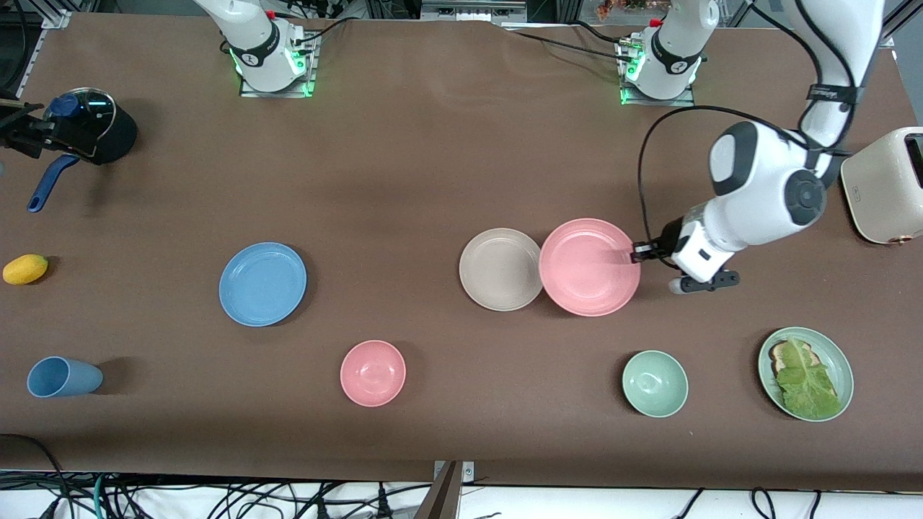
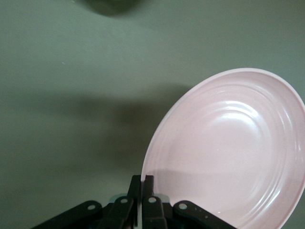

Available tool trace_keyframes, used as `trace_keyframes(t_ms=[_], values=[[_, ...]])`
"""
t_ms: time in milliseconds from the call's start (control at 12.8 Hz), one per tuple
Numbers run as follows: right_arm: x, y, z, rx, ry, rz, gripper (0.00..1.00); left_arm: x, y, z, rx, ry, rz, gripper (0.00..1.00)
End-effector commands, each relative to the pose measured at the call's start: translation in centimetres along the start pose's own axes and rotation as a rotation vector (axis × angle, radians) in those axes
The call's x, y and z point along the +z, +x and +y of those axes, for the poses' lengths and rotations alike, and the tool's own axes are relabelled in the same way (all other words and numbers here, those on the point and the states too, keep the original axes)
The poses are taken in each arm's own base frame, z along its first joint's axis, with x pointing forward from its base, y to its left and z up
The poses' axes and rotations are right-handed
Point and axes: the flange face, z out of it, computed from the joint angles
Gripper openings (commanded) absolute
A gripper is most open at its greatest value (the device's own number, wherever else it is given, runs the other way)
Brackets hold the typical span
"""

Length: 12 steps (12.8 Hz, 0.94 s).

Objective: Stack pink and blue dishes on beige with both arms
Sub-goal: 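Carry the pink plate with the left gripper onto the beige plate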

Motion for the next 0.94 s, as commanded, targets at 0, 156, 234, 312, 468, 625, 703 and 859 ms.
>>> trace_keyframes(t_ms=[0,156,234,312,468,625,703,859], values=[[-0.1,-0.5,0.3,-0.005,0.013,0.002,1.0,2.1,-0.4,2.7,-0.043,0.01,0.028,0.0],[-0.1,-0.5,0.3,-0.005,0.013,0.002,1.0,3.7,-1.5,5.0,-0.074,0.011,0.03,0.0],[-0.1,-0.5,0.3,-0.005,0.013,0.002,1.0,4.3,-2.1,6.0,-0.08,0.035,0.045,0.0],[-0.1,-0.5,0.3,-0.005,0.013,0.002,1.0,5.2,-2.6,6.9,-0.087,0.069,0.06,0.0],[-0.1,-0.5,0.1,-0.008,0.013,-0.001,1.0,6.6,-4.3,9.4,-0.1,0.113,0.091,0.0],[0.1,-0.3,0.1,-0.007,0.014,0.0,1.0,7.3,-4.8,10.1,-0.115,0.129,0.098,0.0],[0.1,-0.4,0.1,-0.007,0.014,-0.006,1.0,7.8,-5.3,10.7,-0.107,0.131,0.093,0.0],[0.1,-0.4,0.1,-0.007,0.014,-0.006,1.0,8.8,-5.8,11.4,-0.132,0.123,0.097,0.0]])
